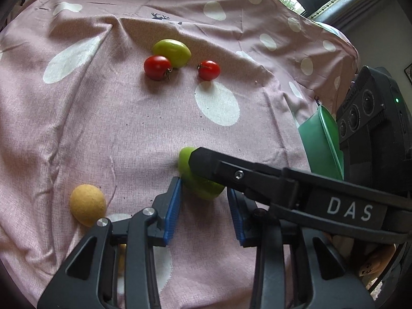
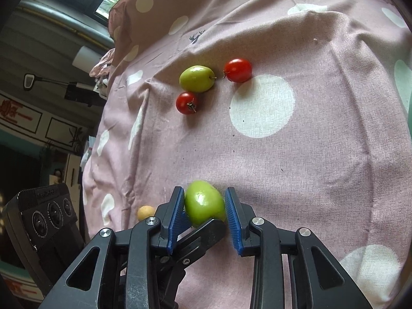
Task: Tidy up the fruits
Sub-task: 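Carry the held green plum with the right tool over the bowl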
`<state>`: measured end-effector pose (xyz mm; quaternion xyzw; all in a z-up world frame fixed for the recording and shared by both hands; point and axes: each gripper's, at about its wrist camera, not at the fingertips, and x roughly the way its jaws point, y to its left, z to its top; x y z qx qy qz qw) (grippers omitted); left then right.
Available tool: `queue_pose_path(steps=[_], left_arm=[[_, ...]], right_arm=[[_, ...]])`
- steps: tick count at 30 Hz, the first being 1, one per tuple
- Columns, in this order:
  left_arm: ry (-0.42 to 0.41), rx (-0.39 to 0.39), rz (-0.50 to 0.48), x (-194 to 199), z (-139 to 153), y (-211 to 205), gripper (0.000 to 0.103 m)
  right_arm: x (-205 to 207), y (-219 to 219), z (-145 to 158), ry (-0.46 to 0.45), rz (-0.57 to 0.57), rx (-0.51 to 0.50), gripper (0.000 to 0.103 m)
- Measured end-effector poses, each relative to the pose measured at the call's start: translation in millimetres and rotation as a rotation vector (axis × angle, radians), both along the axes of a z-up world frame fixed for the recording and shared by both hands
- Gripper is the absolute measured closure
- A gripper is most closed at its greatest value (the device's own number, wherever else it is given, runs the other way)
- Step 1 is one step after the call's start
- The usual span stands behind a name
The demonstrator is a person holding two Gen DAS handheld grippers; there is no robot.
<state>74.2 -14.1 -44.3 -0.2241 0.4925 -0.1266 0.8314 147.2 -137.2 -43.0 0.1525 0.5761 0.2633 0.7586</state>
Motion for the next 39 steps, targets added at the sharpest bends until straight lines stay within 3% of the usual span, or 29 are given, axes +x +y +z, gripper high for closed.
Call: queue_pose_path(steps=[3,17,30,39], left_arm=[[-0.009,0.012,-0.003,-0.4,0.5,-2.5,0.064],[-0.060,0.038,-0.014,-7.2,10.9,-8.1,0.066],[-0.272,0.073,-0.029,-39.0,70.9,-20.8,0.066],[-0.382,0.118,-0.089,-43.3,110.1,-55.6,0.066]], right_arm=[[0.8,1.8,-6.0,0.031,0.011,0.001,0.069],[-6.3,1.3,3.7,-0.009,0.009,0.001,0.067],[-40.2,-10.5,69.5,-0.217,-0.005,0.030,0.067],[-55.8,-40.9,108.9,-0.330,-0.061,0.076,0.067]])
